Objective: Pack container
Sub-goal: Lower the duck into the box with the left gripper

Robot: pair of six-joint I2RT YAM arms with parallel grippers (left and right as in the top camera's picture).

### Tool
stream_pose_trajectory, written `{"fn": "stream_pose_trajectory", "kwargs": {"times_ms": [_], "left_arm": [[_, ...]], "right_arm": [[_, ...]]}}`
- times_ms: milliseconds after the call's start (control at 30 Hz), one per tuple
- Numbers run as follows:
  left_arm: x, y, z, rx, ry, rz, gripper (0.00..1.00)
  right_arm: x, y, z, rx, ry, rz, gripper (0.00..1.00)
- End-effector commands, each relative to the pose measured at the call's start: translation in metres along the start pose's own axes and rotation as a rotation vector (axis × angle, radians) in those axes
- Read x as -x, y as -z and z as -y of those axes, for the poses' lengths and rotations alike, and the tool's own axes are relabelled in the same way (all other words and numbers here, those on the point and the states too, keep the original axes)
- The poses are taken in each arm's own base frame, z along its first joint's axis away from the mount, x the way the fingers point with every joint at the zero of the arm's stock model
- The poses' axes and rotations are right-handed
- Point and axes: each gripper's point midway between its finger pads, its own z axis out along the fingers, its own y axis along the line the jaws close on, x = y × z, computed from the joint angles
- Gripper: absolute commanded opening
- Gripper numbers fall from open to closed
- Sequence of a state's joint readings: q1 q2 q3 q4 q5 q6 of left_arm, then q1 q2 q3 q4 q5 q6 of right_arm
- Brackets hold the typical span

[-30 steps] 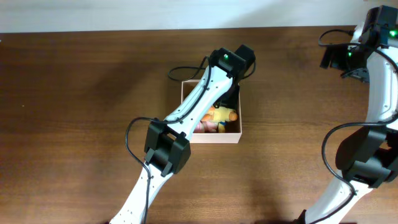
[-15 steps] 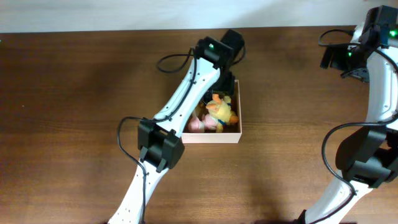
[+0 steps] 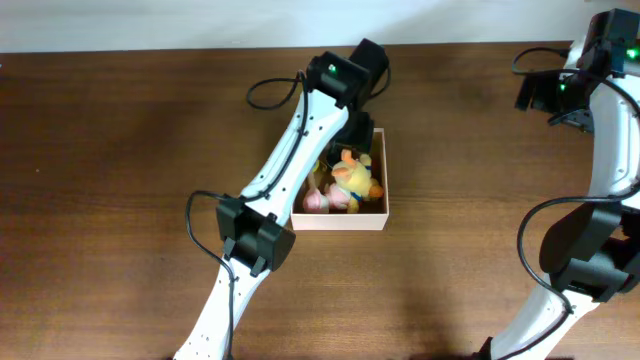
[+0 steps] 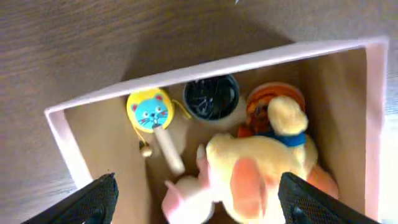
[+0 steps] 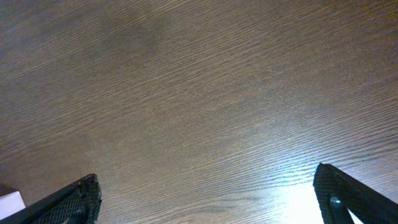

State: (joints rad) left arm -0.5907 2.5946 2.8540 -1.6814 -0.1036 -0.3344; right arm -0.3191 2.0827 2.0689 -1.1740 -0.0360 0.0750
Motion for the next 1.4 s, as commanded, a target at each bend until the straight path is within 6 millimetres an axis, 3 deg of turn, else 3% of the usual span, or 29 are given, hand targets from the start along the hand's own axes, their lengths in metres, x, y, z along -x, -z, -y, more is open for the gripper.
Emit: {"fn": "stream_pose_trajectory", "kwargs": {"times_ms": [0,367,433,567,633,1033,1367], "left_arm": [[0.002,0.019,0.004,-0.038,-0.089,0.035,0.84],[-0.003,0.020,0.019,-0.044,-0.288,0.039,0.77],[-0.003,0.020,0.019,-0.043,-0.327,0.039,0.68],[-0.005,0.017,0.018,-0.040,-0.333,0.028,0.36],[-0.007,0.014,0.018,-0.037,-0.335,0.016,0.31],[-0.041,-0.030,0.010,0.002,-0.353,-0.182,0.20],[-0.034,-0.036,-0.004,0.092,-0.359,-0.163,0.20]], "right_arm": [[-0.002,-0.005,-0.003,0.006,0.002,-0.011,0.99],[-0.002,-0.005,-0.003,0.006,0.002,-0.011,0.99],[-0.002,-0.005,-0.003,0.006,0.002,-0.011,0.99],[-0.002,-0.005,-0.003,0.006,0.002,-0.011,0.99],[-0.002,-0.005,-0.003,0.006,0.002,-0.011,0.99],[-0.002,-0.005,-0.003,0.006,0.002,-0.011,0.99],[-0.002,-0.005,-0.003,0.006,0.002,-0.011,0.99]]}}
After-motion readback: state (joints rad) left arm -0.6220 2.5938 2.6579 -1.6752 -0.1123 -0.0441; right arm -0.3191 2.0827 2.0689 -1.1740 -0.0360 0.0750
